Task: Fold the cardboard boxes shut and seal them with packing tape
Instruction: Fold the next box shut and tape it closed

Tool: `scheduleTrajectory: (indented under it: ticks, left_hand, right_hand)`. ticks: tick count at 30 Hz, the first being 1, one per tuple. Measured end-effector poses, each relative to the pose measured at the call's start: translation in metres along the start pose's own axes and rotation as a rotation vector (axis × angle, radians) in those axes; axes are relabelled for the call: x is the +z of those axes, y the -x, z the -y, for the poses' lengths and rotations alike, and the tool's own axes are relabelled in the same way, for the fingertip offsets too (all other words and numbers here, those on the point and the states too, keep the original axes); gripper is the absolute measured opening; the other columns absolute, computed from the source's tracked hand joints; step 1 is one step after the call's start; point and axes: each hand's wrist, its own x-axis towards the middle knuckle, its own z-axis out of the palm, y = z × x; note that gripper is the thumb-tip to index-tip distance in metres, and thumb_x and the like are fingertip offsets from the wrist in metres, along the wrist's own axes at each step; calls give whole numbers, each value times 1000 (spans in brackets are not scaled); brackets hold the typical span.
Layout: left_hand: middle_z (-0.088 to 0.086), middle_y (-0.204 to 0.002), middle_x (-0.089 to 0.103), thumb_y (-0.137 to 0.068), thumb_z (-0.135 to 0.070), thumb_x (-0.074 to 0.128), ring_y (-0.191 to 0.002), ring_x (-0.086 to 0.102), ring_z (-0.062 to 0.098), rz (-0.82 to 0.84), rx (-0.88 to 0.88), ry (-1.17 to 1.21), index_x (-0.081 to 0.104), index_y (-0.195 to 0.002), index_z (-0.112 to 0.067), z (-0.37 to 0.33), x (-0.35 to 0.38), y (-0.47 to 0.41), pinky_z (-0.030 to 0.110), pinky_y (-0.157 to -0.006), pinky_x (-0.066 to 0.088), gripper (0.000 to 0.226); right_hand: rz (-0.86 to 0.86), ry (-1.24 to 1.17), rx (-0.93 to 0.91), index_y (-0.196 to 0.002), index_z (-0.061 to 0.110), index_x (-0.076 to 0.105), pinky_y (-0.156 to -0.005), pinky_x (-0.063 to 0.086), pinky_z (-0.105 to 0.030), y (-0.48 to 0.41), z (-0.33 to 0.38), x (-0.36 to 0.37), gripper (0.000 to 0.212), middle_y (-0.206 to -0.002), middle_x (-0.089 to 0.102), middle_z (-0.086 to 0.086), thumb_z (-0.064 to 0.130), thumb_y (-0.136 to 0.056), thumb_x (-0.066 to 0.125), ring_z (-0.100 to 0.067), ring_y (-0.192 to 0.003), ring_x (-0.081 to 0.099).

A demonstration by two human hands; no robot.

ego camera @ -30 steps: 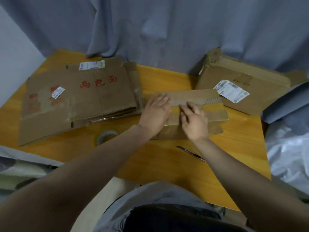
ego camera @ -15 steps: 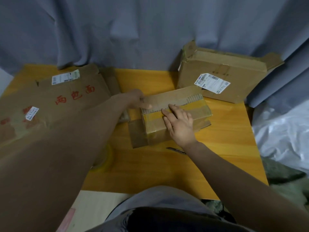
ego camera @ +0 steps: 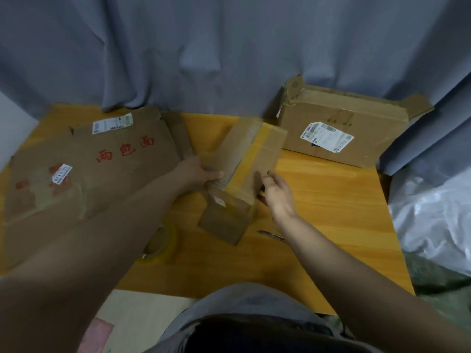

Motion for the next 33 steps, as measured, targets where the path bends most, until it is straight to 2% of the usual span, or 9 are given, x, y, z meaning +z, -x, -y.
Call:
scheduleTrajectory:
  ticks: [3,5,10,14,18,21,24,28,33]
  left_hand:
    - [13,-91,62,-91,-40,58,-74,60,20,-104,-113,153,61,-110,5,9,17,5,24,-62,45,49]
    - [9,-86,62,-92,-32,60,-61,56,12,-124,-159,308,63,-104,3,8,27,10,17,-51,45,37]
    - [4,-64,62,-83,-32,71,-58,55,12,-274,-96,263,68,-70,-5,12,28,15,23,-51,40,30]
    - [0,-63,60,-84,-29,70,-60,55,10,-262,-90,261,72,-83,-3,11,33,18,20,-51,40,27]
    - [2,-77,62,-91,-29,62,-68,57,10,-192,-117,379,68,-93,-4,11,36,19,19,-58,44,26]
    - [3,-86,62,-96,-32,53,-80,57,17,-91,-140,565,65,-102,-4,16,42,17,31,-75,47,31]
    - [5,-100,63,-98,-28,48,-82,54,14,-227,-188,643,68,-100,-12,26,42,18,26,-73,43,25]
    - [-6,-125,57,-87,7,55,-115,54,6,-295,356,305,52,-131,-27,57,41,29,20,-99,42,55]
    - [-2,-121,62,-84,-2,67,-114,59,9,-275,557,197,59,-121,-17,64,47,21,28,-99,48,41]
  right_hand:
    - [46,34,-32,-142,17,42,-115,28,-36,-8,19,-11,47,-148,40,0,36,-99,46,-20,-137,36]
    - [43,88,-51,-140,14,45,-112,26,-26,-12,25,-20,42,-147,42,1,28,-101,43,-17,-136,37]
    - [3,320,-23,-109,-3,59,-98,44,-48,-6,29,-30,42,-112,64,-19,33,-100,41,-37,-106,59]
    - [56,373,-2,-77,12,54,-74,45,-38,-10,25,-25,31,-82,58,-9,31,-99,43,-30,-85,56]
    - [104,435,84,-114,5,56,-93,47,-42,-18,23,-20,42,-113,60,-12,41,-99,39,-32,-105,58]
    - [136,483,114,-127,8,50,-103,42,-45,-21,30,-22,54,-124,57,-11,50,-99,33,-32,-115,54]
    - [113,509,-93,-126,14,55,-105,41,-41,-20,32,-41,34,-130,56,-7,28,-100,40,-26,-119,52]
    - [280,609,-530,-102,32,60,-99,43,-25,-7,20,-66,53,-122,52,3,-14,-79,49,-13,-115,50]
    - [408,855,-632,-111,23,61,-100,25,-13,-11,10,-67,50,-134,34,1,-13,-76,58,-6,-130,25]
